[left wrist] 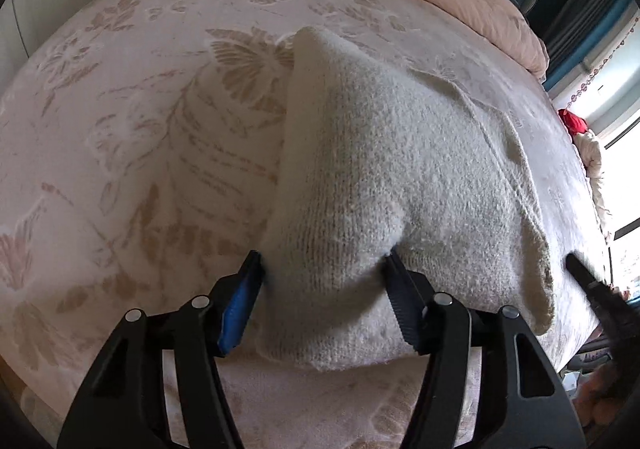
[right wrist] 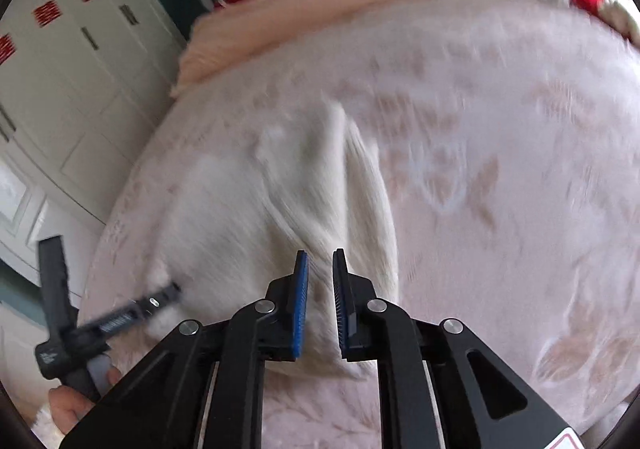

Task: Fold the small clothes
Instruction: 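Lay the folded sweater down and open both tools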

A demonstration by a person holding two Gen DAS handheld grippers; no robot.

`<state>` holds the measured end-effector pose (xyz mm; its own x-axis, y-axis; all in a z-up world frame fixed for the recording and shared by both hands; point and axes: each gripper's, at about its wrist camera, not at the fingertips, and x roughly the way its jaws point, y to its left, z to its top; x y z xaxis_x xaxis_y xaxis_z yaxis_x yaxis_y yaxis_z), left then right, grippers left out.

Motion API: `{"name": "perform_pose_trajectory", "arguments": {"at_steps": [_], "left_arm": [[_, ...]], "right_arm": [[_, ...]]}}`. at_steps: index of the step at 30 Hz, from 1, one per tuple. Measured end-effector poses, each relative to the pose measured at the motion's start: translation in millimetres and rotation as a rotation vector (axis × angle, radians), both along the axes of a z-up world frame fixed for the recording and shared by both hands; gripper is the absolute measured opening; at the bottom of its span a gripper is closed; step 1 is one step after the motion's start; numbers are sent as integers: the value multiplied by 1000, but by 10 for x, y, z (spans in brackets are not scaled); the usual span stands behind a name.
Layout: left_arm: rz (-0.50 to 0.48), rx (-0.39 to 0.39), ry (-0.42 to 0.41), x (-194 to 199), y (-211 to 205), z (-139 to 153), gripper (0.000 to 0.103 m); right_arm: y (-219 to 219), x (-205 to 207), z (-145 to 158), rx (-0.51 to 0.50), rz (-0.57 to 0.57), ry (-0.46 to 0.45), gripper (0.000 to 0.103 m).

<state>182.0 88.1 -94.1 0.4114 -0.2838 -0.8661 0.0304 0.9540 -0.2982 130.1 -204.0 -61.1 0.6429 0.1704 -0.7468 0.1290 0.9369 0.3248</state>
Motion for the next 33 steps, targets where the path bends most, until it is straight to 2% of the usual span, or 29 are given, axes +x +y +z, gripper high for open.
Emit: {"name": "perform_pose_trajectory", "arguments": {"at_steps": [1,3,6,7,8,11,12,14,15,16,17,22,24,26,28,29,30,32,33], "left_arm": [[5,-1,3,-3,0,1,60],[8,5,2,-19,-6,-2,62],[23,-6,8,-15,11,-28,64],[28,-20,16,-8,23,-43,64],[34,-24,15,-7,35,-45,65],[25,-20,9,6,45,-57,69],[24,-20,7,6,49,-64,70],[28,-26,5,-5,52,-65,70],[31,-27,5,-11,51,-63,71],[34,-35,10,-20,51,-58,72],[37,-40,12,-34,55,-40,71],[46,-60,-81,-301,142,338,69],[47,-96,-109,-341,169,449,69],[39,-95,-125,-330,117,508,69],[14,-43,-115,-266,-10,438,69],[6,-11,-96,-223,-62,354,69],[0,48,-47,-153,-136,163,68],[-5,56,14,-112,-158,-62,69],[14,39,6,-135,-127,-71,69]], "right_arm": [[58,30,61,-35,17,-15,11],[154,128,20,-72,55,14,11],[300,374,-414,-138,117,209,8],[326,368,-420,-151,102,200,8],[347,347,-342,-147,96,186,12],[417,215,-24,-110,90,95,12],[445,200,-3,-127,93,88,12],[471,250,-152,-174,101,135,12],[465,318,-337,-204,108,194,5],[459,349,-475,-209,122,220,5],[456,330,-480,-207,120,198,6],[355,4,69,-130,76,63,12],[255,-68,100,-122,52,49,13],[165,-91,4,-103,41,70,14],[149,-80,-196,-98,35,129,14],[137,-42,-422,-107,40,195,14],[135,-25,-563,-118,48,230,14],[125,-69,-573,-115,37,203,15],[113,-88,-501,-99,29,203,16]]}}
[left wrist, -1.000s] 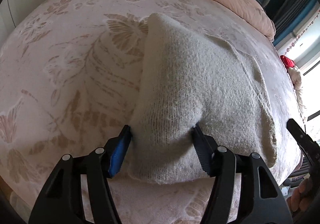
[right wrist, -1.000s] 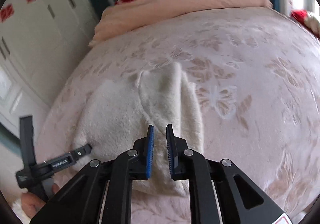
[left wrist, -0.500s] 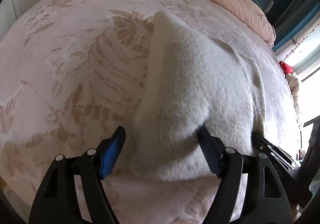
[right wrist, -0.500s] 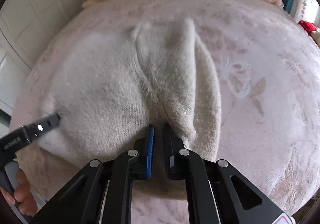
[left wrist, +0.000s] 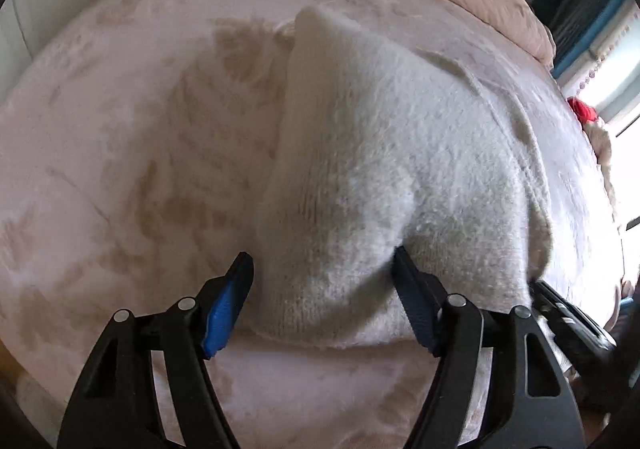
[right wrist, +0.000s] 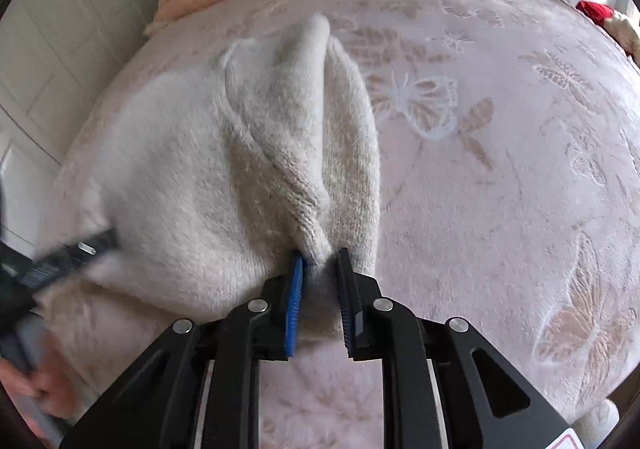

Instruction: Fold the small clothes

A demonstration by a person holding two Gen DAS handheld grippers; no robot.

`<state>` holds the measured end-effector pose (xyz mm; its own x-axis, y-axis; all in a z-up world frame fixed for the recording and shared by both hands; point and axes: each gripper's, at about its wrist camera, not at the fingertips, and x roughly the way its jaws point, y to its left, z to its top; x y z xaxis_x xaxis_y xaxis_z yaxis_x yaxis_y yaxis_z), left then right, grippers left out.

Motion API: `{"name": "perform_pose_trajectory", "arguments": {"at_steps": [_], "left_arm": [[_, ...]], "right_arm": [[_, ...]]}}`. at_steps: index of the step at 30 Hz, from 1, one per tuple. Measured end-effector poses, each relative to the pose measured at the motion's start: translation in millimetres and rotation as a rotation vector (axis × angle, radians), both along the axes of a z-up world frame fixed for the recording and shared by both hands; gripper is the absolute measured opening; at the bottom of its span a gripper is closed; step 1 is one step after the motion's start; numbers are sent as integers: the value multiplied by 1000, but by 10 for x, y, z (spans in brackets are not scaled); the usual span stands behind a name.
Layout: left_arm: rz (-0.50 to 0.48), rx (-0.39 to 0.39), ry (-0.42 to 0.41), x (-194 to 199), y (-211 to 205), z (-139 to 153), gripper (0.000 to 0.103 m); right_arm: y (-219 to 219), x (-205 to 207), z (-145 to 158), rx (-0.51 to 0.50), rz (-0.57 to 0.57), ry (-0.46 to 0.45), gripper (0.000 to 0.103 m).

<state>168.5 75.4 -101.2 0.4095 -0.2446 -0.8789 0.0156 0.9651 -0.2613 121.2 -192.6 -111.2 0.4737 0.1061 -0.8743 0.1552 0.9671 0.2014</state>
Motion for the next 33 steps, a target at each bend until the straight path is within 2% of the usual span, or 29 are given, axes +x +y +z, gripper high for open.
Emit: {"name": "perform_pose_trajectory", "arguments": {"at_steps": [3,5,7,10,13,20,23,25,33], "left_arm": [[11,-5,-23,-97,37,175,67],[1,27,-60,-200,30,336,68],[-12,66,-83,-313,8,475,70],[-31,97,-116,-471,-23,635,71],[-44,144,-152,-618,-74,774,74],[-61,232,-187,-875,-163,878,76],[-58,237,-185,-961,-180,900,77],[-50,249,-192,-1009,-180,913,84],[-31,302,-237,-1186,-191,973,86]], "right_arm": [[-50,-126,304,29,-23,-60,19],[-65,-261,484,17,-36,-101,24],[-79,-372,569,10,-49,-120,32],[-59,-607,675,2,-63,-141,33],[-16,-709,687,-25,-66,-149,33],[143,-920,693,-59,-77,-147,46],[192,-990,695,-68,-73,-147,46],[215,-1033,700,-72,-75,-148,47],[235,-1168,740,-95,-89,-167,52]]}}
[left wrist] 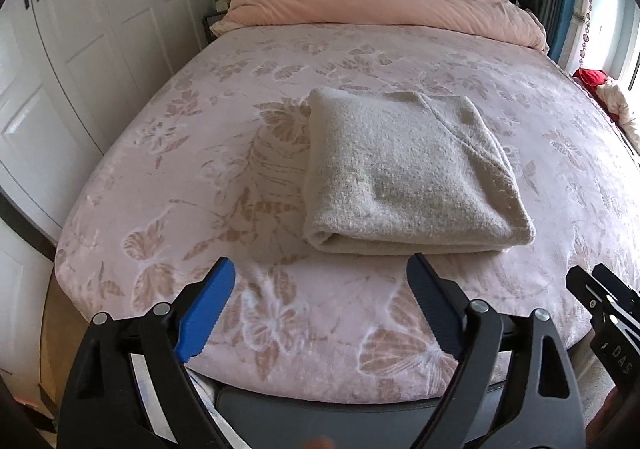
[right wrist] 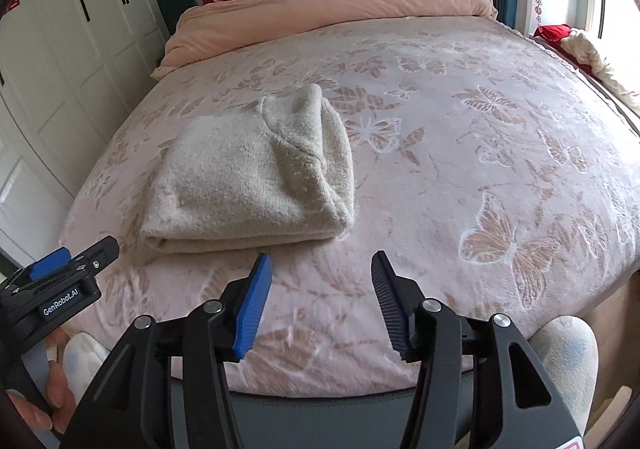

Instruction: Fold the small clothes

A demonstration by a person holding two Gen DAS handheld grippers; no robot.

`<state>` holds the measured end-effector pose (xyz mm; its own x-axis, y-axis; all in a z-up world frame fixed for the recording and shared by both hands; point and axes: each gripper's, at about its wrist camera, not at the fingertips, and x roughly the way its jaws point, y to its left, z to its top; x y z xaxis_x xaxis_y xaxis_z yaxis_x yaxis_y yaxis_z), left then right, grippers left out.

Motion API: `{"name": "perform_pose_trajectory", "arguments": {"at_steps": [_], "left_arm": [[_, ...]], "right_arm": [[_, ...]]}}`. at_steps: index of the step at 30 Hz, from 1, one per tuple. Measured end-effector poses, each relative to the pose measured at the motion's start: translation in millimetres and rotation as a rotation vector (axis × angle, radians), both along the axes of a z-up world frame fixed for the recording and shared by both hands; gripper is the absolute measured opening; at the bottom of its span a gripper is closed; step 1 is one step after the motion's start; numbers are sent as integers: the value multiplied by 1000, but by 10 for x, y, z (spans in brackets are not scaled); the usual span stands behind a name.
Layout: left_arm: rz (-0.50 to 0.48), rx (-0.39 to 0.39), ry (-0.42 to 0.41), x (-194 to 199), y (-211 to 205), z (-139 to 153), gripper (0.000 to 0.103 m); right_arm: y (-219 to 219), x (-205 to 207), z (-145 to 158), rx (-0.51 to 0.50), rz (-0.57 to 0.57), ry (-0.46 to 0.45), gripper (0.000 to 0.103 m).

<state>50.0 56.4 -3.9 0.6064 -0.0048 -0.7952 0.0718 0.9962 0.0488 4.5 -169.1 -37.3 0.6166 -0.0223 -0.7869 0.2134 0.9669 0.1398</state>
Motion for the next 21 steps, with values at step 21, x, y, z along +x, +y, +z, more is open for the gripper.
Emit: {"name": "perform_pose_trajectory", "arguments": {"at_steps": [21], "left_arm": [[40,22,-88,-138,-4,103,85]], "right_arm": [[34,-87,-48,-27,-21,-8,54]]}}
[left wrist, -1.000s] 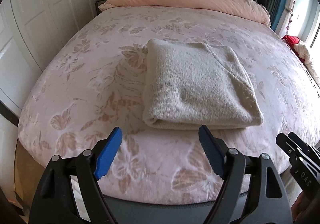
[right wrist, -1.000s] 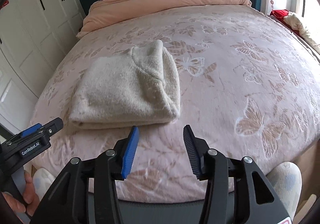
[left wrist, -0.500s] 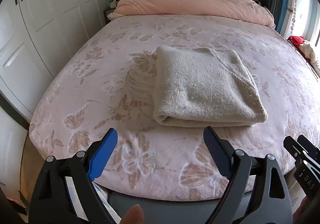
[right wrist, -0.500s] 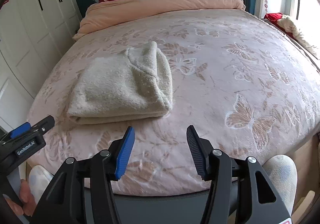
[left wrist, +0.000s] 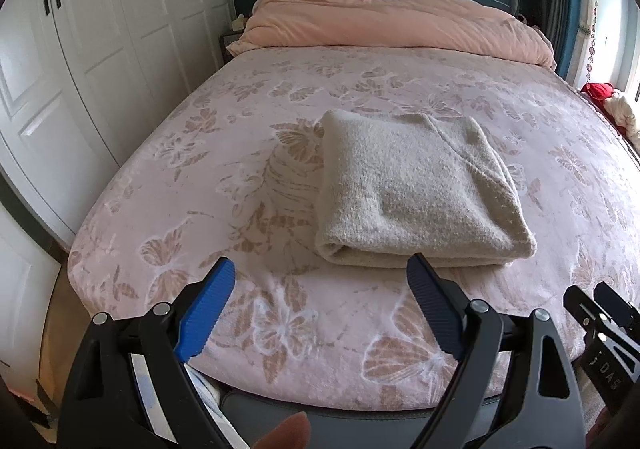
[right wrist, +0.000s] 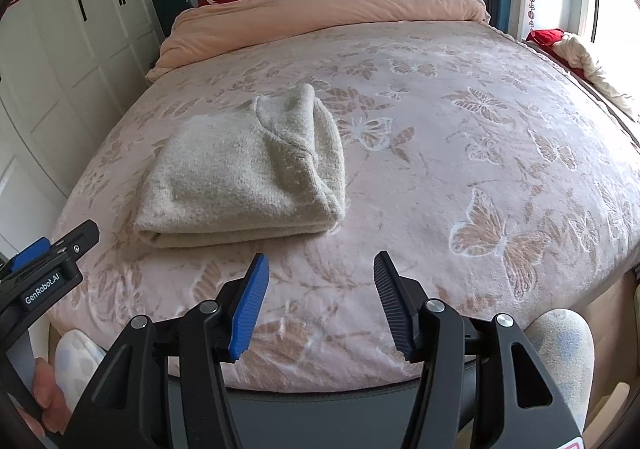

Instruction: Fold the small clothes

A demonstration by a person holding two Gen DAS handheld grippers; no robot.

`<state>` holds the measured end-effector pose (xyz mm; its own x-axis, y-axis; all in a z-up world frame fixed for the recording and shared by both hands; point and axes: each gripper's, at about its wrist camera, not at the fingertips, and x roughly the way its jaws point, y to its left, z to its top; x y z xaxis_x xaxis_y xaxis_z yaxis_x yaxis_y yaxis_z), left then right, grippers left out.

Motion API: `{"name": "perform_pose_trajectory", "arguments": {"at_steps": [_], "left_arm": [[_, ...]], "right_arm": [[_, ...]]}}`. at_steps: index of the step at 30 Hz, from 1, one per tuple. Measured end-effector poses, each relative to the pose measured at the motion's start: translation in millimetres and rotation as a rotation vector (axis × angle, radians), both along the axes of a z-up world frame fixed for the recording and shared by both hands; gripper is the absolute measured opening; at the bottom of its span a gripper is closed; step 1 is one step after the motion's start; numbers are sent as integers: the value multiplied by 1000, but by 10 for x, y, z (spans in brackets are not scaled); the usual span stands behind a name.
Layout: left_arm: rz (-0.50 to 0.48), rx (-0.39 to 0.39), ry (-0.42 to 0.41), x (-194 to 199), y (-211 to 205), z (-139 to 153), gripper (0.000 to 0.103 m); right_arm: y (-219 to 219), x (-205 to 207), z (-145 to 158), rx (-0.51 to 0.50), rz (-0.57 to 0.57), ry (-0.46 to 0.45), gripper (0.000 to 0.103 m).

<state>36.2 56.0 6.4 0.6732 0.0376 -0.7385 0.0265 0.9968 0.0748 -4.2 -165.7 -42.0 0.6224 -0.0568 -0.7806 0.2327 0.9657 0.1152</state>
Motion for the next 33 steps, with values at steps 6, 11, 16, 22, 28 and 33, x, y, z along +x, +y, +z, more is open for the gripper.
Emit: {"name": "perform_pose_trajectory", "arguments": {"at_steps": [6,11,16,22,28,33], "left_arm": [[-6,4,-3,7,3,6,85],[-13,8,-3,8,-17,11,85],[-15,7,7,-4,-47,-12,85],[-10,-7,25,2,-34,-46,85],[-10,-10,20,-16,-14,-75,85],[-14,3,19,-19,-27,-92,85]], "right_arm": [[16,24,-9,-2,7,6,54],[25,32,-13,-4,15,7,54],[49,35,-27,0,15,11,54],[60,36,-27,0,20,11,54],[61,46,-42,7,23,16,54],[74,47,-43,6,24,18,55]]}}
